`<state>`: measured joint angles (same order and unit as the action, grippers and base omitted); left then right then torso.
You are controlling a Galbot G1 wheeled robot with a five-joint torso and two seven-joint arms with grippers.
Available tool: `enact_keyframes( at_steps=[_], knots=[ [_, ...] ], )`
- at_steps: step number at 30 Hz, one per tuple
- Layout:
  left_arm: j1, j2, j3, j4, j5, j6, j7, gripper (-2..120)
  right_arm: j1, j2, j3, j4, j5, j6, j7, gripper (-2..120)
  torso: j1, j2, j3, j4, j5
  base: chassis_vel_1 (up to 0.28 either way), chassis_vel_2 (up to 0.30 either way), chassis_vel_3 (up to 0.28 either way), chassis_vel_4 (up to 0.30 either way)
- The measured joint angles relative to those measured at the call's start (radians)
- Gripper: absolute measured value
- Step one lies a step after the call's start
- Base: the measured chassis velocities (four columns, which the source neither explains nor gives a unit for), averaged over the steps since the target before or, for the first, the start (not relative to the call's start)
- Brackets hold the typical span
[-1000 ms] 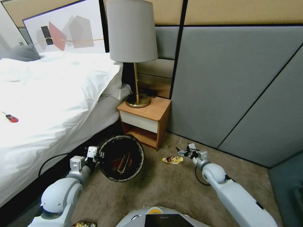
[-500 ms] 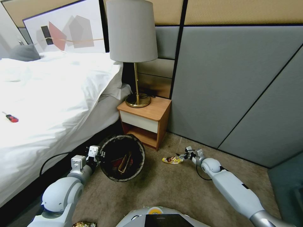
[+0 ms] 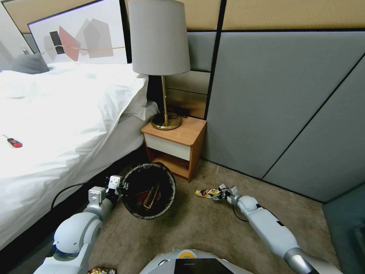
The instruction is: Pick up the trash bin, then pick up the garbage from the floor and place it into the trash bin.
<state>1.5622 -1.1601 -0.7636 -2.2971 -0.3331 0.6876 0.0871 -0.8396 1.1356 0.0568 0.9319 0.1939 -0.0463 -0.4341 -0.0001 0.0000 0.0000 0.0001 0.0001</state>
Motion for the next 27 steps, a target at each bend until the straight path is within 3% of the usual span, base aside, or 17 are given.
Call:
enact_keyframes(
  at_steps=[18, 27],
  knots=[
    [-0.005, -0.003, 0.0, 0.001, 0.0, -0.003, 0.0, 1, 0.033, 0.025, -0.003, -0.063, -0.068, 0.061, -0.028, 100, 0.0, 0.0, 0.0, -0.0001, -0.0001, 0.0, 0.0, 0.0, 0.0],
    [-0.005, -0.002, -0.006, 0.003, 0.0, -0.003, 0.0, 1, 0.064, 0.063, -0.011, -0.151, -0.096, 0.095, -0.038, 100, 0.0, 0.0, 0.0, 0.0, 0.0, 0.0, 0.0, 0.0, 0.0]
  ],
)
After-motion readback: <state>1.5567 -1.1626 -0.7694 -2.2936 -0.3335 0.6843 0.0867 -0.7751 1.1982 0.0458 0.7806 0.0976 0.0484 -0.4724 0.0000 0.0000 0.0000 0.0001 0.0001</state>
